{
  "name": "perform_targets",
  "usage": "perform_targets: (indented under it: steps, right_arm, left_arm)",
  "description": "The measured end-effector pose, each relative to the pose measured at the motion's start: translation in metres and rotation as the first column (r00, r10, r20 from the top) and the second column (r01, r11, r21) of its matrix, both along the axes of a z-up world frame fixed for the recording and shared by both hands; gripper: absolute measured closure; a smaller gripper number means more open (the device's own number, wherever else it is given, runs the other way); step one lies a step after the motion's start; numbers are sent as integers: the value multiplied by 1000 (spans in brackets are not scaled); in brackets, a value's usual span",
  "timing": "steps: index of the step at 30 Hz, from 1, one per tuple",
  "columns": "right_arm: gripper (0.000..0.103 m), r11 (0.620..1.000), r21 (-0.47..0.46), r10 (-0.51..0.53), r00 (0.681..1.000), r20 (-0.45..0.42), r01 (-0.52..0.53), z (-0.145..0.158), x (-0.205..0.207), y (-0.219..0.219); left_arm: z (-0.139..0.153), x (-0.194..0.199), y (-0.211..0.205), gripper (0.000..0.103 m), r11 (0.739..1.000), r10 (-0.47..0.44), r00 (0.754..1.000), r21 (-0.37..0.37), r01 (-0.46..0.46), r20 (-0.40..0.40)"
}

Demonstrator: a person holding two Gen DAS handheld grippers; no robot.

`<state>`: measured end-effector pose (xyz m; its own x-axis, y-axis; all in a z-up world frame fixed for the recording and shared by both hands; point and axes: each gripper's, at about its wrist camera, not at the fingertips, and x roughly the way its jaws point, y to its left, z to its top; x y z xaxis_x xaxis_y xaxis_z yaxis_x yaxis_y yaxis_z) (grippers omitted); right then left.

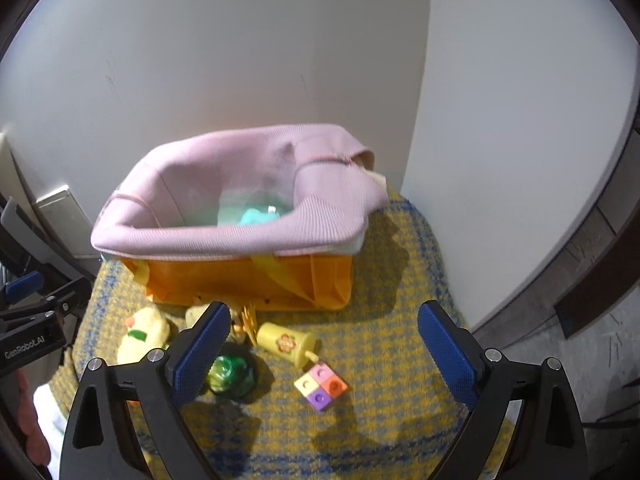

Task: Organize objects
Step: 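Withdraw both tools from the basket toward the remaining toys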

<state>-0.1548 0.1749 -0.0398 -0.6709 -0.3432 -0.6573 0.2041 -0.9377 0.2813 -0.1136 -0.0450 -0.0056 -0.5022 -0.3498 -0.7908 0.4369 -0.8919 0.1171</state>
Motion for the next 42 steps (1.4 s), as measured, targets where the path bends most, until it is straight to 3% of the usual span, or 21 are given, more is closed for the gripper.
perform_targets:
  steps: [18, 32, 42]
  right_arm:
    - [8, 1000, 28, 5, 995, 97, -8, -71, 9, -18]
    - [8, 999, 31, 22, 988, 155, -27, -99, 5, -28]
    - [8, 998, 38, 35, 981, 188, -43, -116, -4, -35]
  left_arm:
    - [-76, 18, 0, 3, 998, 59, 992, 8, -60, 111]
    - [-111, 13, 13, 2, 1000, 11, 984, 18, -14, 179]
    - [-133, 12, -3, 3, 996, 33, 978, 70, -49, 207]
